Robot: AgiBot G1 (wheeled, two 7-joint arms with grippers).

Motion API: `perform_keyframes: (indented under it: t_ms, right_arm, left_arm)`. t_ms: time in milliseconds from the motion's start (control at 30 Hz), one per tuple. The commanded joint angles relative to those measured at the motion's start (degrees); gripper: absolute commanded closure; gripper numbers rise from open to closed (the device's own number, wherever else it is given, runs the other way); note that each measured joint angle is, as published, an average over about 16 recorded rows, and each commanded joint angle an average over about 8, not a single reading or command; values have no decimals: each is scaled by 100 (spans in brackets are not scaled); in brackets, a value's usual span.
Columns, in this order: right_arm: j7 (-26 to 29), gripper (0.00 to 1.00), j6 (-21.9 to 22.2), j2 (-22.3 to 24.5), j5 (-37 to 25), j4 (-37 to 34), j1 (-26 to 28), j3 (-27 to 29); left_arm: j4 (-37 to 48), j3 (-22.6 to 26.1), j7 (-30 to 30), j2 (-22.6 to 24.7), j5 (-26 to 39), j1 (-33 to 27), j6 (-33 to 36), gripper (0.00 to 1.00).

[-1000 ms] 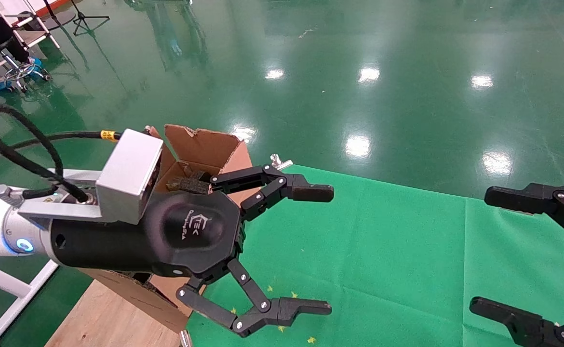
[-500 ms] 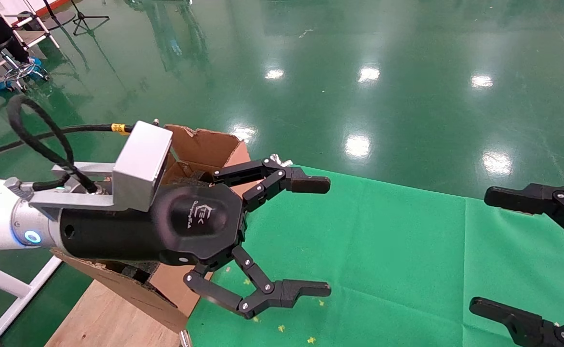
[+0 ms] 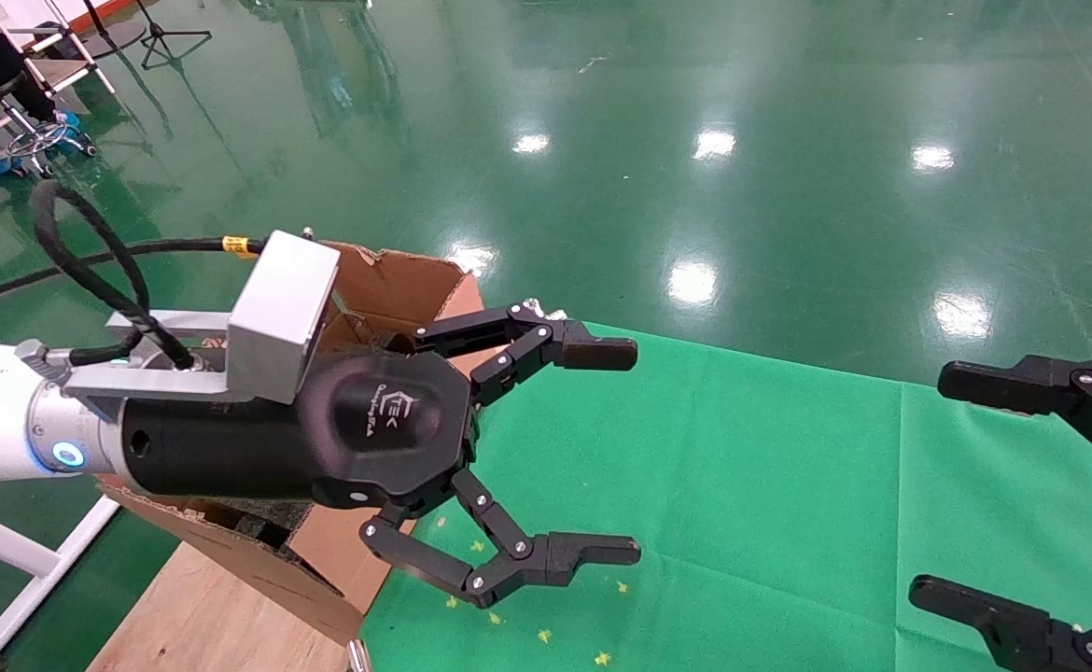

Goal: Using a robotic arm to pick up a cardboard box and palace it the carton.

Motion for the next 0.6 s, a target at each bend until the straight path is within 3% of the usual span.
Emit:
perform_keyframes:
  t_ms: [33, 600]
  right_arm:
    - [0, 0, 0, 0, 0, 0, 0, 0]
    - [0, 0, 0, 0, 0, 0, 0, 0]
  left_arm:
    - [5, 3, -1, 1, 4, -5, -1, 0]
    - [20, 14, -7, 6, 16, -17, -8, 0]
